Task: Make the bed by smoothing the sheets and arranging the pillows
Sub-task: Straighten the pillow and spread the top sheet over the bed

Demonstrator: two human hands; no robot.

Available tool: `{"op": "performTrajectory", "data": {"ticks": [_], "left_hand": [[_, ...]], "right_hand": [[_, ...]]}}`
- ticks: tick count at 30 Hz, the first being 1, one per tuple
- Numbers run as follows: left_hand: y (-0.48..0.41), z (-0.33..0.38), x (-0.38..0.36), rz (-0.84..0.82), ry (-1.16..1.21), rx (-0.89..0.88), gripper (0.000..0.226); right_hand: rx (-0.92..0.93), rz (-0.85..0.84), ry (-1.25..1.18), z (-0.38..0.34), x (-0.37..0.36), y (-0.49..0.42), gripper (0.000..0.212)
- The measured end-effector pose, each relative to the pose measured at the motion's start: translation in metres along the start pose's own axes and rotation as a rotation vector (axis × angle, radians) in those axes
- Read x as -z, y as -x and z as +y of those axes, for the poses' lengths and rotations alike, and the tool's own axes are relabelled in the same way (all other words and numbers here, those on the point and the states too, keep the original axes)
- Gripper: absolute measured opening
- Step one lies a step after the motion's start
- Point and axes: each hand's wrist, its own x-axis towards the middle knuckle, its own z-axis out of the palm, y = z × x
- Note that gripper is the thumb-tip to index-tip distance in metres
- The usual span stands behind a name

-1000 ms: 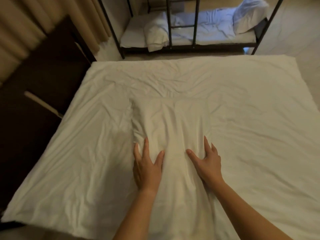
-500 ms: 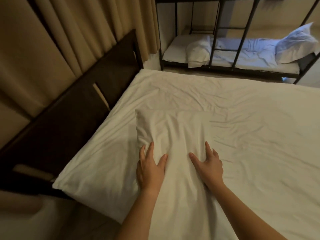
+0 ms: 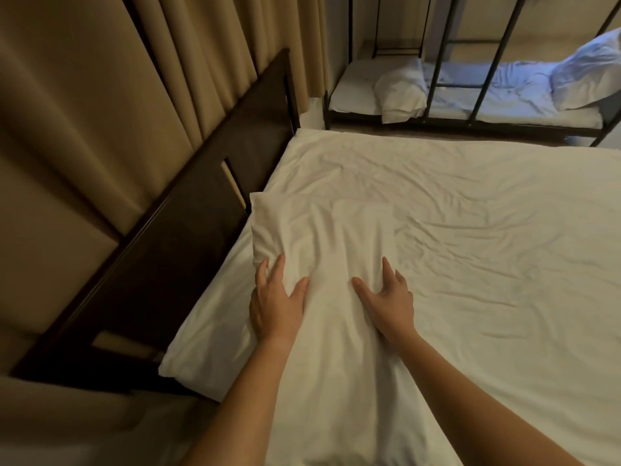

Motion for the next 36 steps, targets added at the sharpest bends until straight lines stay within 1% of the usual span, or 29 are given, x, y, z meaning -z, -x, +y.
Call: {"op": "performTrajectory", "data": {"ticks": [8, 16, 22, 26, 28, 31, 36], "left_hand": [[-0.049, -0.025, 0.018, 0.000, -0.004, 0.058, 0.068], [-0.148, -0.067, 0.017, -0.029, -0.011, 0.037, 0.067], [-0.267, -0.099, -0.002, -0.087, 0.006, -0.051, 0.063], [-0.357, -0.121, -0.018, -0.105, 0.025, -0.142, 0.060], [-0.402, -0.128, -0.024, -0.100, 0.034, -0.195, 0.060], [-0.461, -0.130, -0.030, -0.062, 0.042, -0.265, 0.059], [-0.531, -0.121, -0.040, 0.075, 0.073, -0.397, 0.056]], "right_hand": [[0.012, -0.071, -0.018, -0.032, -0.050, -0.034, 0.099], [-0.045, -0.076, -0.095, -0.063, -0.128, -0.092, 0.100], [-0.100, 0.005, -0.166, -0.096, -0.207, -0.162, 0.095], [-0.111, 0.060, -0.240, -0.124, -0.261, -0.217, 0.090], [-0.110, 0.068, -0.275, -0.139, -0.286, -0.248, 0.084], [-0.067, 0.071, -0.333, -0.157, -0.320, -0.293, 0.071], [0.006, 0.108, -0.367, -0.185, -0.358, -0.364, 0.062]]}}
